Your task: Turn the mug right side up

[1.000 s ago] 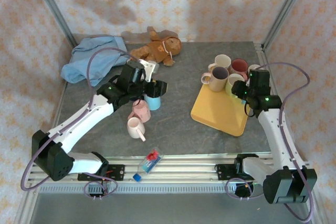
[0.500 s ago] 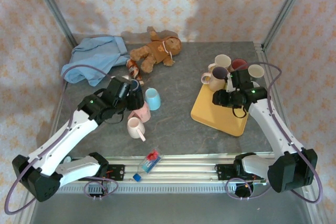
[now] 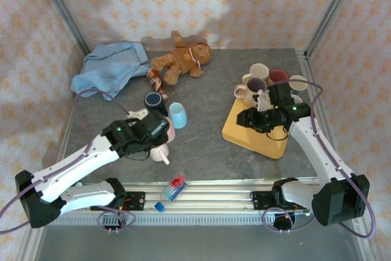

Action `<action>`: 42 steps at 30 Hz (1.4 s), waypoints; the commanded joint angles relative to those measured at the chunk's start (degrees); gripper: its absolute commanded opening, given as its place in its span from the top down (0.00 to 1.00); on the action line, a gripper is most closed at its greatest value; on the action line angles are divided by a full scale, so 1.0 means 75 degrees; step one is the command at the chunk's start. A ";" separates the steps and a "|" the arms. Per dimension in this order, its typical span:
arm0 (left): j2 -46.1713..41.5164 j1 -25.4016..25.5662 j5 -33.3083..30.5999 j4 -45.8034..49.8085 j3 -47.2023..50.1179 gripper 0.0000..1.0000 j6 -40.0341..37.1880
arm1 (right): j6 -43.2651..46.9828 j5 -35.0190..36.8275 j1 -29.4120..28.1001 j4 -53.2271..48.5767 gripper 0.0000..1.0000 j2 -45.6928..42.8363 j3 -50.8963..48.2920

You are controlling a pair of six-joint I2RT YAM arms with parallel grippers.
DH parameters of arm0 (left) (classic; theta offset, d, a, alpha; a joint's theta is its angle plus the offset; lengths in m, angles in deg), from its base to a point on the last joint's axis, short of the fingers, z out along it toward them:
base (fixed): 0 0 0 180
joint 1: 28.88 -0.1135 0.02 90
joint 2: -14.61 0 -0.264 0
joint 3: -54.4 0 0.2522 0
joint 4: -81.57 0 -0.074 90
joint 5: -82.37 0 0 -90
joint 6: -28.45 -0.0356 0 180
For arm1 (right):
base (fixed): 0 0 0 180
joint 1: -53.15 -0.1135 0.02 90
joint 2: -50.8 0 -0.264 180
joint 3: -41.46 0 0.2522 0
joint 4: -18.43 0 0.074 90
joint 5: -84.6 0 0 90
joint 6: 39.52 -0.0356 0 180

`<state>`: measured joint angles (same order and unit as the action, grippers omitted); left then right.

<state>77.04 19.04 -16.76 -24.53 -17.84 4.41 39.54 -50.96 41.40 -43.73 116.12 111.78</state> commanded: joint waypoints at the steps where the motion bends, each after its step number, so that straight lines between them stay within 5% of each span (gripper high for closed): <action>1: 0.0453 0.0412 -0.0733 0.0601 -0.0273 0.40 0.1226 | -0.0109 -0.0268 -0.0039 0.0000 0.53 -0.0225 -0.0044; 6: 0.1098 0.0893 -0.0847 0.0642 -0.0409 0.45 0.1879 | 0.0044 -0.0265 -0.0039 -0.0087 0.52 -0.0307 0.0019; 12: 0.1162 0.1064 -0.0945 0.0360 -0.0112 0.63 0.2321 | 0.0054 -0.0323 -0.0039 -0.0038 0.52 -0.0368 0.0002; 42: 0.2305 0.0793 0.0430 -0.0480 0.0603 0.63 0.1882 | 0.0082 -0.0286 -0.0021 0.0086 0.52 -0.0399 -0.0093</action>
<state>93.28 25.55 -13.76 -26.98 -14.04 20.38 40.00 -52.99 41.40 -43.73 114.22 111.23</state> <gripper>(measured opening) 0.367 0.476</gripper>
